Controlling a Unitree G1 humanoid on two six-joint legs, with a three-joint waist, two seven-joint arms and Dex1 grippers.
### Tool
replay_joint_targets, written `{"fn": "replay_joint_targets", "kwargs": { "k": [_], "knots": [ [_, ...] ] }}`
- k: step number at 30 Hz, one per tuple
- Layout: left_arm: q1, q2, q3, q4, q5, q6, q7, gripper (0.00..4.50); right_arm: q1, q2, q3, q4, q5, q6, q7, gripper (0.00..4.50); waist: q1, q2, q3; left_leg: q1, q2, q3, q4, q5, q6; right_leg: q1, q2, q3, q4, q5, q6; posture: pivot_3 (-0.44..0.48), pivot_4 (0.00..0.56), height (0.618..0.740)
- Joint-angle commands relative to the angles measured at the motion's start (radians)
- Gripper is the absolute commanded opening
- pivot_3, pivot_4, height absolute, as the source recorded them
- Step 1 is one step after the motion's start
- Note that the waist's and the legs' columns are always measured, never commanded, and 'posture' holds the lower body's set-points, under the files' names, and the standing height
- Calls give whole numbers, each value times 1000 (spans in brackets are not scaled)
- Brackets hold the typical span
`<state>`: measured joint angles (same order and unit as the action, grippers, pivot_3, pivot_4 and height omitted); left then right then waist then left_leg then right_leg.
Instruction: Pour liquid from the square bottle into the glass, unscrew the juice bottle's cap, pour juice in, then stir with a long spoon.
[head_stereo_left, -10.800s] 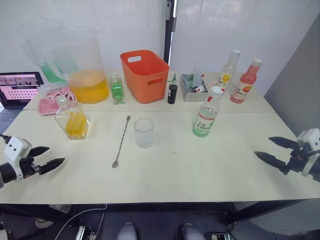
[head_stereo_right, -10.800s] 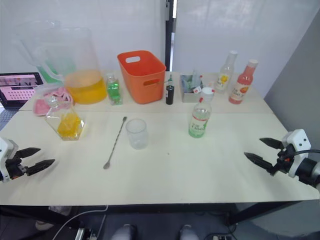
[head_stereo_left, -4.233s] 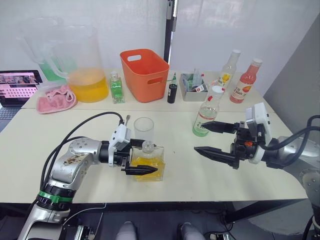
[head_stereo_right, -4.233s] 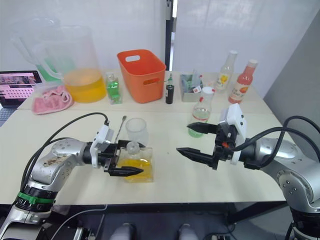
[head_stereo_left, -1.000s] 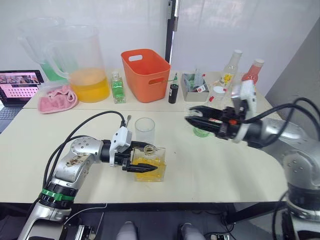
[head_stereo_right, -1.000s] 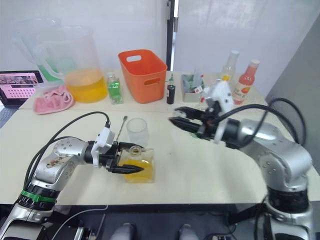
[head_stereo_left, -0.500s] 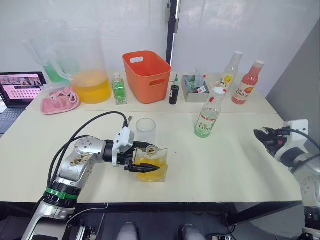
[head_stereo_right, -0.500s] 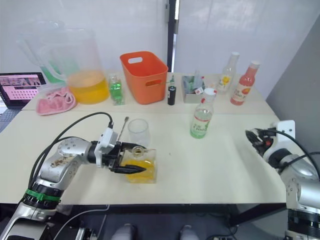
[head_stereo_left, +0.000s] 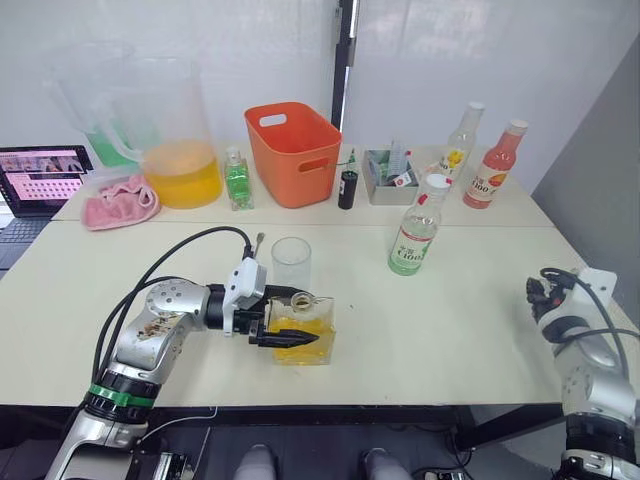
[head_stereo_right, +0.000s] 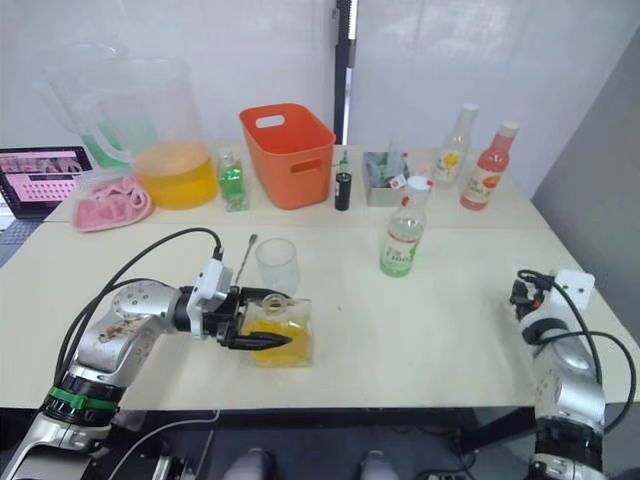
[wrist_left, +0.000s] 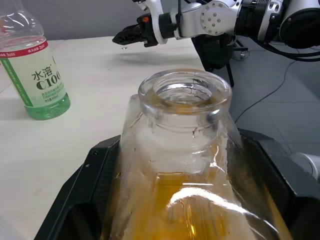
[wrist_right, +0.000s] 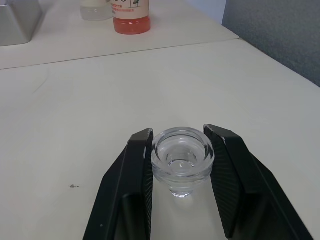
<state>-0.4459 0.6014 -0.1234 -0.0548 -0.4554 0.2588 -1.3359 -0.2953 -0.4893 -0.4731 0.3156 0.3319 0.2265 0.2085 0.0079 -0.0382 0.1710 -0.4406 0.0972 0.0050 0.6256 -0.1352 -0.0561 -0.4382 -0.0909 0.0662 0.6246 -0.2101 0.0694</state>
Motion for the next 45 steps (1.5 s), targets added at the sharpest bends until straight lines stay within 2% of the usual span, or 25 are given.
{"fn": "replay_joint_targets", "kwargs": {
  "k": [1, 12, 13, 20, 25, 30, 33, 37, 41, 45],
  "knots": [
    [-10, -22, -10, -15, 0, 12, 24, 2810, 1, 4, -5, 14, -5, -34, 2, 1076, 1, 0, 0, 0, 0, 0, 0, 0, 0, 0, 0, 0, 0, 0, 0, 0, 150, 703],
    [-23, -39, 15, -13, -8, 22, 49, 2810, 5, 10, -2, 73, -3, -77, 20, 1076, 1, 0, 0, 0, -1, -2, 0, 0, 0, 1, 0, 0, 0, 0, 0, 0, 150, 703],
    [-23, -38, 15, -10, -6, 20, 47, 2810, 7, 8, -5, 70, 0, -80, 22, 2110, 1, 0, 0, 0, -1, -2, 0, 0, 0, 1, 0, 0, 0, 0, 0, 0, 150, 703],
    [-17, -40, 11, -16, -10, 13, 34, 2810, 35, -14, -5, 7, -13, -117, 41, 4466, 0, 1, 0, 0, -1, -2, 0, 0, 0, 1, 0, 0, 0, 0, 0, 0, 150, 703],
    [-16, -45, 10, -21, -11, 10, 33, 2810, 87, -55, -3, -117, -37, -160, 63, 4466, -1, 1, 0, 0, -1, -2, 0, 0, 0, 1, 0, 0, 0, 0, 1, 0, 150, 703],
    [-10, -43, 10, -26, -12, 7, 27, 2810, 124, -100, 5, -277, 15, -94, 150, 4466, -4, 2, 0, 0, -1, -2, 0, 0, 0, 1, 0, 0, 0, -1, 1, 0, 150, 703],
    [-9, -47, 13, -28, -13, 9, 35, 2810, 106, -158, 37, -365, 82, 60, 228, 4466, -4, 2, 0, 0, -1, -2, 0, 0, 0, 1, 0, 0, 0, -1, 1, 0, 150, 703],
    [-1, -49, 25, -54, -24, 21, 57, 2810, 130, -249, 115, -529, 218, 239, 413, 4466, -4, 2, 0, 0, -1, -2, 0, 0, 0, 1, 0, 0, 0, -1, 1, 0, 150, 703],
    [38, -32, 52, -120, -64, 52, 71, 2810, 139, -337, 167, -644, 289, 334, 544, 4466, -3, 1, 0, -1, -1, -2, 0, 0, 0, 1, 0, 0, 0, -1, 1, 0, 150, 703],
    [102, 22, 106, -196, -108, 88, 79, 2810, 94, -392, 197, -704, 393, 415, 652, 4466, -11, 1, 1, -1, -1, -2, 0, -1, 1, -1, 0, 0, 0, -2, 0, 0, 150, 703]
  ]
}}
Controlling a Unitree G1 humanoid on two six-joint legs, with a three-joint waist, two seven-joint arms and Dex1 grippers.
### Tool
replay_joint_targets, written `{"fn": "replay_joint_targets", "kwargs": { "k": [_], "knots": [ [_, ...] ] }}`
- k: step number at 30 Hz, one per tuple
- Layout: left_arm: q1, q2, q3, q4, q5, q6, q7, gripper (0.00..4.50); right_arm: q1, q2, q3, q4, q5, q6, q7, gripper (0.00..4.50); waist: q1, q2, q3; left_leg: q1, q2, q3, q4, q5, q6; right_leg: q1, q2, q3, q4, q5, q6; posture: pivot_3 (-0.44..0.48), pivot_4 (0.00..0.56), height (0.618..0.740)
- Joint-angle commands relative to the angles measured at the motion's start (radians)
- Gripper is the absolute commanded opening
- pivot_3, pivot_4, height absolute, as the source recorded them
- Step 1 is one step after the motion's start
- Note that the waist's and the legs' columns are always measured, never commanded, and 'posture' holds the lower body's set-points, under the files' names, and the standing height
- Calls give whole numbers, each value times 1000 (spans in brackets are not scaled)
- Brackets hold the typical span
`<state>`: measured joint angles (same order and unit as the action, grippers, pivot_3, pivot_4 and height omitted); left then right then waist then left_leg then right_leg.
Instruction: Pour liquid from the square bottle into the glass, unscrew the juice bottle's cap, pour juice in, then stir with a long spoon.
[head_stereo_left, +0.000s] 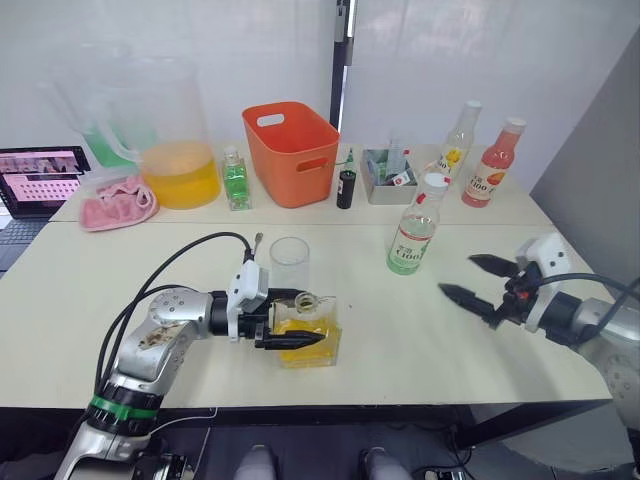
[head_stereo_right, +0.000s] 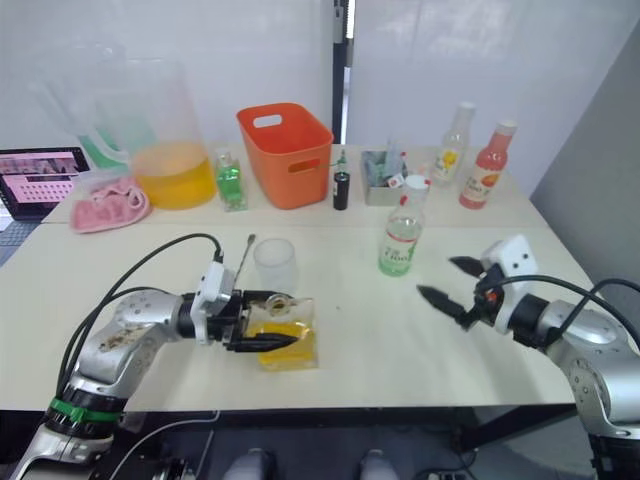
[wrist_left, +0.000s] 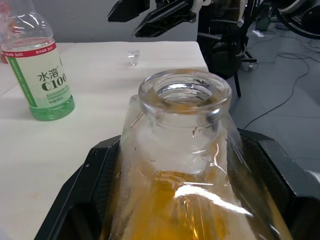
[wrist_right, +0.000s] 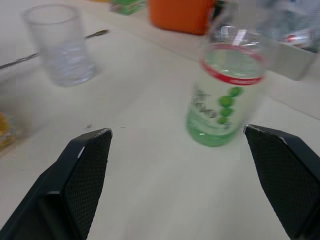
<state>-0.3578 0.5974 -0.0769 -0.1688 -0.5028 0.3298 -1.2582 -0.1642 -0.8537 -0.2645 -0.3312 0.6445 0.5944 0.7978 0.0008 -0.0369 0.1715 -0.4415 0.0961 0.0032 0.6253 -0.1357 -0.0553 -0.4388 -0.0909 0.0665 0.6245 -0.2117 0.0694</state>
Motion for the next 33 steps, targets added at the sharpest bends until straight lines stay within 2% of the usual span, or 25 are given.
{"fn": "replay_joint_targets", "kwargs": {
  "k": [1, 6, 11, 15, 19, 22, 27, 33],
  "knots": [
    [30, 42, 81, -104, -87, 43, 6, 2810, -52, -35, -7, -69, 112, 71, 85, 4466, -6, 0, 0, 0, 0, 0, 0, 0, 0, 0, 0, 0, 0, 0, 0, 0, 150, 703],
    [107, 94, 201, -220, -188, 155, 100, 2810, -127, -17, 26, -57, 171, 96, 147, 4466, -15, -2, 3, 0, 0, 0, 0, 0, 1, -1, 0, 0, 0, 0, 0, 0, 150, 703],
    [202, 122, 367, -305, -274, 223, 214, 2810, -189, 1, 81, -42, 206, 108, 220, 4466, -14, -5, 4, 0, 0, 0, 0, -1, 1, -1, 0, 0, 0, 0, 0, 0, 150, 703],
    [233, 213, 526, -236, -301, 297, 266, 2810, -250, 56, 145, 10, 166, 87, 223, 4466, -15, -7, 6, 0, 0, 0, 0, -1, 1, -2, 0, 0, 1, -1, 0, 0, 150, 703],
    [226, 294, 600, -154, -289, 296, 244, 2810, -265, 95, 186, 27, 134, 69, 235, 4466, -14, -7, 6, 0, 1, 0, -1, -1, 0, -3, 0, 0, 1, -1, -1, 0, 150, 703],
    [199, 313, 580, -71, -200, 214, 254, 2810, -282, 123, 197, 38, 117, 56, 221, 4466, -7, -7, 6, -1, 1, 0, -1, -2, -1, -4, 0, 0, 0, -1, -2, 0, 150, 703],
    [12, 303, 468, 95, -32, 117, 377, 2810, -302, 212, 221, 8, 102, 61, 145, 4466, 2, -9, 7, -3, 2, 0, 0, -3, -3, -6, 2, -1, 1, 0, -3, 0, 150, 703],
    [-160, 257, 310, 200, 137, 6, 447, 2810, -288, 254, 222, -31, 91, 64, 69, 4466, 11, -10, 6, -6, 2, 0, -1, -3, -3, -7, 2, -1, 2, 2, -1, 0, 150, 703]
  ]
}}
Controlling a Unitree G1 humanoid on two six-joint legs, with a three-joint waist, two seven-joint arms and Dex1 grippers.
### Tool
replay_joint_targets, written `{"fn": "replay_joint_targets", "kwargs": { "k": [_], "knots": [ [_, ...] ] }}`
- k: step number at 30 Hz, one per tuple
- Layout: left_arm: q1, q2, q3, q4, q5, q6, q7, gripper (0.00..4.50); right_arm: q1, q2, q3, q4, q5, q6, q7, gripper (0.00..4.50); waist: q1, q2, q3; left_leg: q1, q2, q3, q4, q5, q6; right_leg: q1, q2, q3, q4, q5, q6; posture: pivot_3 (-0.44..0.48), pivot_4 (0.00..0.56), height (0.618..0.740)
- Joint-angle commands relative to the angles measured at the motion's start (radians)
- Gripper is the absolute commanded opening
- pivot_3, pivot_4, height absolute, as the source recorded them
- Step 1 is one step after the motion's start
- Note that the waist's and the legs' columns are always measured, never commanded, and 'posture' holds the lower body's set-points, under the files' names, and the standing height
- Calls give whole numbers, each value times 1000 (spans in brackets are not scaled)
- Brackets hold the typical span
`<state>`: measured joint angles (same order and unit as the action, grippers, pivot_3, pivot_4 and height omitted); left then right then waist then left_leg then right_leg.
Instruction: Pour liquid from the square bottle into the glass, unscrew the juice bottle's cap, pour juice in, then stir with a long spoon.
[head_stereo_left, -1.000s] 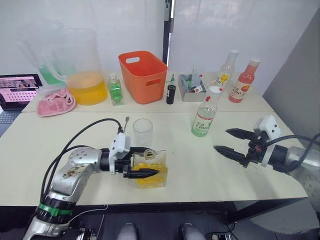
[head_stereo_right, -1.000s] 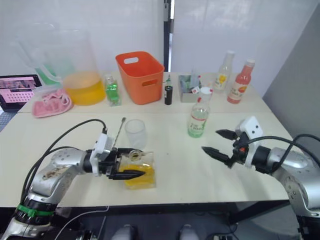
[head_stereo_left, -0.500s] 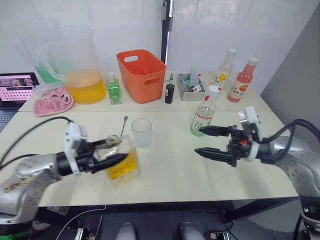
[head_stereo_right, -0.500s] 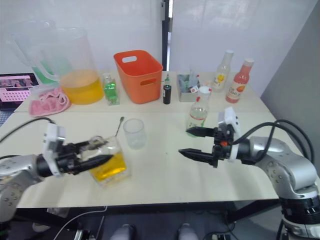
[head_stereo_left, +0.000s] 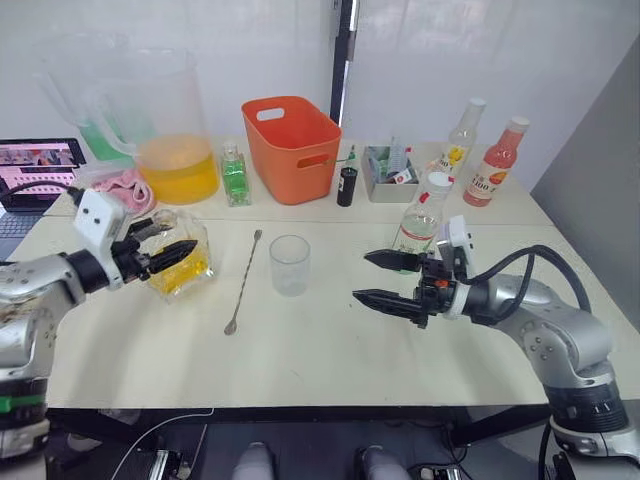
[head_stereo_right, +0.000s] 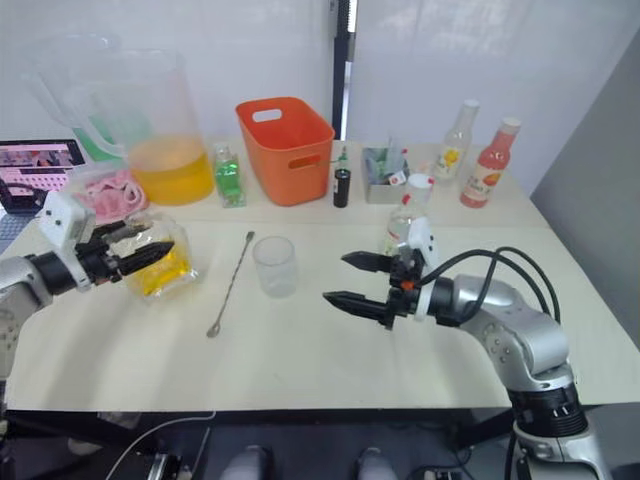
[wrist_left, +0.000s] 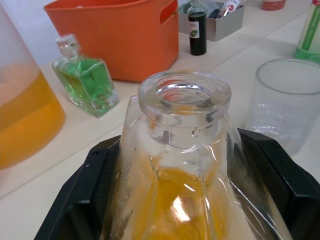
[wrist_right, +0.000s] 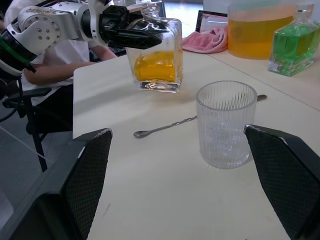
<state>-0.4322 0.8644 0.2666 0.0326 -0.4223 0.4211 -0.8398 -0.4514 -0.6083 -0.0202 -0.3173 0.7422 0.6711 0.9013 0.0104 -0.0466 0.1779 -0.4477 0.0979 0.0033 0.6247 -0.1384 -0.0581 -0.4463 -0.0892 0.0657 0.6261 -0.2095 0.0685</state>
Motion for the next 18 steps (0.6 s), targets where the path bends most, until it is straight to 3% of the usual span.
{"fn": "replay_joint_targets", "kwargs": {
  "k": [1, 10, 18],
  "knots": [
    [-124, -24, -61, 21, 82, -102, 39, 2810, 4, 14, -25, -51, -9, -14, -49, 4466, 3, 0, 0, 0, 0, 0, 0, 0, 0, -1, 0, 0, 0, 1, 0, 0, 150, 703],
    [-351, -105, -283, 176, 302, -247, 49, 2810, 57, 22, -29, -119, -29, -13, -123, 4466, 1, -1, 0, -10, 0, 0, 2, 1, 0, -11, 1, 0, 4, 5, 0, 0, 150, 703],
    [-435, -181, -342, 317, 463, -482, 170, 2810, 83, 27, -44, -152, -46, -22, -188, 4466, -2, -1, 0, -10, 0, -1, 3, 1, 0, -11, 1, 0, 4, 5, 1, 0, 150, 703]
  ]
}}
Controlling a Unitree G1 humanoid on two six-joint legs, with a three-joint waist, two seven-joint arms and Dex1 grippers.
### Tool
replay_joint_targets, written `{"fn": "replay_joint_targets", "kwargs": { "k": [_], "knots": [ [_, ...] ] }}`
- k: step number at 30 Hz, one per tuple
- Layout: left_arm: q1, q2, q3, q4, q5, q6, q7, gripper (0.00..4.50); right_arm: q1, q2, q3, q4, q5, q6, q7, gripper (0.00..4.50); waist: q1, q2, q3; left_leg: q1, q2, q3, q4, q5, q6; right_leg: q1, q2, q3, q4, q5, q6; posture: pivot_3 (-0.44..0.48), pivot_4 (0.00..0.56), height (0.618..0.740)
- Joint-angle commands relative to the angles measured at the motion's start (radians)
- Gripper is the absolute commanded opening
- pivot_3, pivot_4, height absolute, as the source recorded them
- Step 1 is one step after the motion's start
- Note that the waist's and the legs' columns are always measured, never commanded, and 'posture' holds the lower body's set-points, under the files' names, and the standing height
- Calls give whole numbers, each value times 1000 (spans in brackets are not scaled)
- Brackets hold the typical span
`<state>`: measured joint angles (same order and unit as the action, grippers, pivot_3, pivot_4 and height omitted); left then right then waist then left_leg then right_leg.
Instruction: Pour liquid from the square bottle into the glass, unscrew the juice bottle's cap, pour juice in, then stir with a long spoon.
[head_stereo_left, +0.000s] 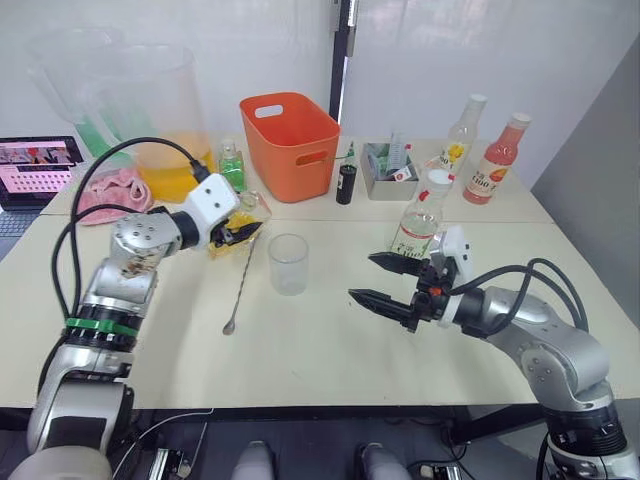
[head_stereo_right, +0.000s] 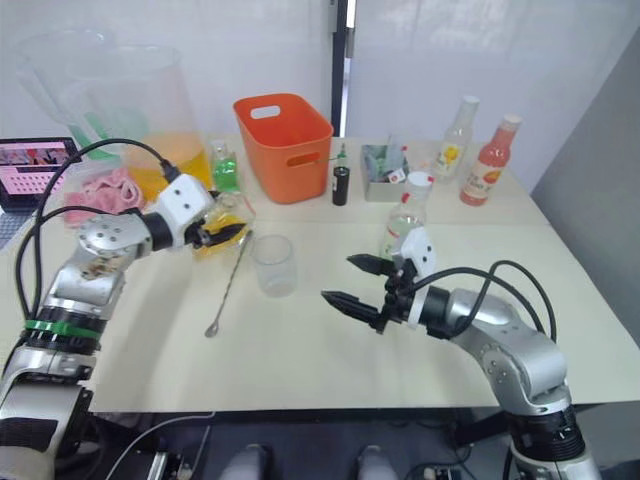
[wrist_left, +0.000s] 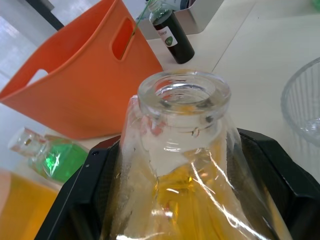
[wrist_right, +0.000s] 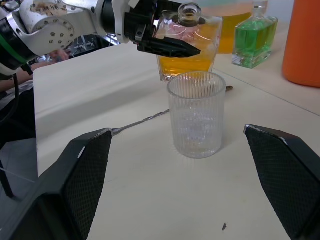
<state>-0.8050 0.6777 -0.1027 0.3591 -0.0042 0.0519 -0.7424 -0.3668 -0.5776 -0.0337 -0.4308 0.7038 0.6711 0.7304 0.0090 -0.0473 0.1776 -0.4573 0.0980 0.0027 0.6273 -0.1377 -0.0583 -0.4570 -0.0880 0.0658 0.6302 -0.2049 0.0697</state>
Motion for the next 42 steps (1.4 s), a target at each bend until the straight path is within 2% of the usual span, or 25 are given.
{"fn": "replay_joint_targets", "kwargs": {
  "k": [1, 7, 18, 31, 42],
  "knots": [
    [-63, -3, 19, 2, 65, -149, 85, 2810, 1, -7, -30, -42, -10, -20, -19, 4466, -1, 0, 0, 0, 0, 0, 0, 0, 0, 0, 0, 0, 0, 0, 0, 0, 150, 703],
    [-75, -21, -22, 90, 170, -326, 147, 2810, 8, -6, -34, -51, -14, -17, -33, 4466, 3, 0, 0, 0, 0, 0, 0, 0, 0, 0, 0, 0, 0, 1, -1, 0, 150, 703],
    [-105, -37, -48, 165, 295, -509, 264, 2810, 32, -19, -42, -60, -14, -17, -35, 4466, 4, 0, 0, -1, 0, 0, 0, 0, 0, 0, 0, 0, 0, 1, -1, 0, 150, 703],
    [-104, -45, -78, 159, 402, -610, 354, 2810, 35, -30, -56, -61, -15, -15, -43, 4466, 4, 0, 0, 0, 0, 0, 0, 0, 0, 0, 0, 0, 1, 1, -1, 0, 150, 703],
    [-129, -27, -94, 211, 519, -696, 483, 2810, 25, -22, -64, -56, 6, 12, -63, 4466, 4, 0, 0, 0, 0, 0, 0, 0, 0, 0, 0, 0, 1, 2, -1, 0, 150, 703]
  ]
}}
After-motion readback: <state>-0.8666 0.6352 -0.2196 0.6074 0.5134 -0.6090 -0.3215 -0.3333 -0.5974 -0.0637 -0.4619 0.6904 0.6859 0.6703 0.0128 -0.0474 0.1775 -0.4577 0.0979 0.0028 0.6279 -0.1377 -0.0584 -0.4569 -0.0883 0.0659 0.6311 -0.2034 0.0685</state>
